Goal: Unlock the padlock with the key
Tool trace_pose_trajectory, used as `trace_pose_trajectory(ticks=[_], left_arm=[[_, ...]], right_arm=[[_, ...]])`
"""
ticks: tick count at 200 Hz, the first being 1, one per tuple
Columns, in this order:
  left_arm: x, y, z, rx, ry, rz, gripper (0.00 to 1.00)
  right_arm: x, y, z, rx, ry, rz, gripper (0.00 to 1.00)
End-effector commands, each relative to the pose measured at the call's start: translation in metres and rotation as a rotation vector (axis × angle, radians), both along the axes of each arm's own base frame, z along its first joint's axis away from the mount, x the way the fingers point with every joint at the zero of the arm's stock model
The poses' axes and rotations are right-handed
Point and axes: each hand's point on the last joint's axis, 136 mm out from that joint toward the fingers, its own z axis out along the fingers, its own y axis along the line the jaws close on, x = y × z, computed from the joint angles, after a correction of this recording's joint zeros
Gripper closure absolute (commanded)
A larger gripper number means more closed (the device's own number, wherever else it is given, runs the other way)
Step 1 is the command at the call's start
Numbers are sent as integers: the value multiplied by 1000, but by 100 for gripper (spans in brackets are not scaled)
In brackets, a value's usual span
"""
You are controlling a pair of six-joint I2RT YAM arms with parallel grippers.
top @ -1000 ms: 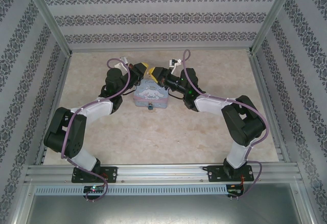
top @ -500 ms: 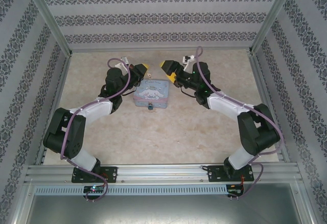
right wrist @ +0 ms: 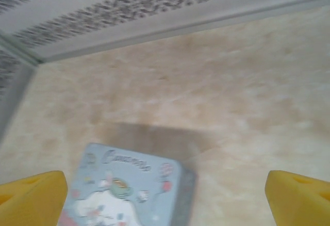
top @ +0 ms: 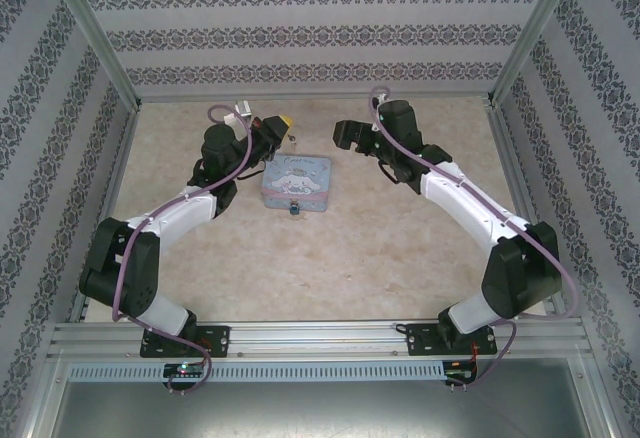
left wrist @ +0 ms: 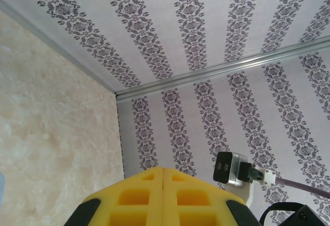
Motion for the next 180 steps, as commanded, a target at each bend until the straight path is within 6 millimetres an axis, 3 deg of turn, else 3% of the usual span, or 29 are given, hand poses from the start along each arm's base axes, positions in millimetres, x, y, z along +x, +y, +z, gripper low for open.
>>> trace_pose_trajectory(ticks=[1, 16, 49, 113, 148, 180], left_arm=[[-1, 2, 24, 9, -63, -13, 100], [-1, 2, 25, 11, -65, -17, 100], [1, 0, 27, 6, -67, -23, 100], [5, -2, 29, -3, -76, -25, 100], [7, -2, 30, -7, -80, -22, 100], [9, -3, 30, -9, -84, -24, 100]], right_arm=[[-3, -59, -2, -345, -43, -194, 2], [-5, -75, 6, -392, -72, -260, 2], [-10, -81, 14, -444, -127, -198, 2], [-4, -118, 10, -684, -75, -394, 2], [-6, -104, -4, -626, -54, -370, 2], [-12, -73, -20, -342, 23, -245, 2]])
